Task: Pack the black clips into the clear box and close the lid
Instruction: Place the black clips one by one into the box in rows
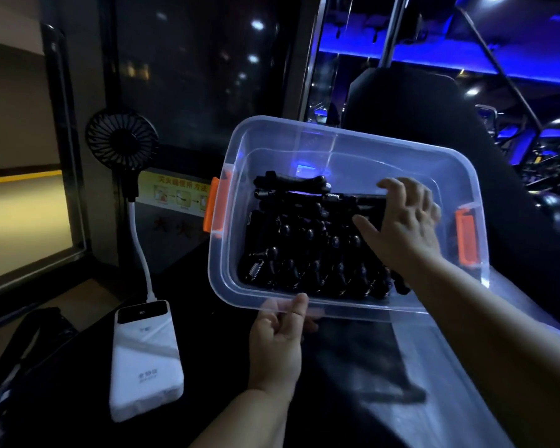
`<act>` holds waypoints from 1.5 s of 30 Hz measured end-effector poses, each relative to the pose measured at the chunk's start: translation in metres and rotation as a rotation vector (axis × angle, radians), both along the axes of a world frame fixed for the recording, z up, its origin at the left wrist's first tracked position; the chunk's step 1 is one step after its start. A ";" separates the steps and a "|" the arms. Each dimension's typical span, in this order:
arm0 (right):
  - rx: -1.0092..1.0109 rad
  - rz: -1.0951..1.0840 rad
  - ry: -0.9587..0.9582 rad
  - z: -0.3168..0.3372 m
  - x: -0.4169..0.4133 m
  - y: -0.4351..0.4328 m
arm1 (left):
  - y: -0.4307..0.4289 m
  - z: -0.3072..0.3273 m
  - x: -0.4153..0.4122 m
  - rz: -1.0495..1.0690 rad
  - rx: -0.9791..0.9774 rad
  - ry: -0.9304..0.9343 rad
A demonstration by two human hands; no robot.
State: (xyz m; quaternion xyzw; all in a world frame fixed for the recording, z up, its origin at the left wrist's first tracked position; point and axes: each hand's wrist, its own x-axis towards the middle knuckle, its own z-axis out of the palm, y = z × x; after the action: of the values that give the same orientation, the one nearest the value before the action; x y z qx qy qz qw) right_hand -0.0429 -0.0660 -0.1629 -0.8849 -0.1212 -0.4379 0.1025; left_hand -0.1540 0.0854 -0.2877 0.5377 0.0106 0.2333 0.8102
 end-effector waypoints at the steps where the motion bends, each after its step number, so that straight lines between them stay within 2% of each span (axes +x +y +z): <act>1: 0.005 -0.019 -0.046 -0.003 -0.006 -0.014 | 0.000 0.000 0.000 -0.004 0.013 0.001; 3: 0.036 -0.084 -0.122 -0.009 -0.017 -0.042 | 0.001 0.000 0.001 0.001 0.040 -0.002; 5: 0.111 -0.169 -0.106 -0.014 -0.023 -0.065 | 0.001 0.000 0.000 0.014 0.051 -0.001; 9: 0.323 -0.291 0.132 -0.027 -0.029 -0.087 | -0.001 0.001 0.000 0.055 0.060 0.006; 14: 0.435 -0.276 0.294 -0.039 -0.036 -0.090 | -0.003 -0.002 -0.001 0.059 0.084 0.033; 23: 0.647 -0.241 0.348 -0.051 -0.048 -0.099 | -0.003 0.000 -0.006 0.039 0.095 0.060; 32: 0.710 -0.074 0.373 -0.041 -0.047 -0.105 | -0.005 0.017 -0.007 -0.010 0.050 0.127; 45: 0.738 -0.115 0.344 -0.029 -0.062 -0.125 | -0.007 0.046 -0.003 -0.190 -0.019 0.229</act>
State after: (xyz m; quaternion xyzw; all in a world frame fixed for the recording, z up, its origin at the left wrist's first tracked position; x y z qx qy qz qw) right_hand -0.1045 -0.1909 -0.1922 -0.8545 0.1124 -0.3025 0.4070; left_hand -0.1566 0.0782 -0.2415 0.5515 0.0539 0.0925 0.8273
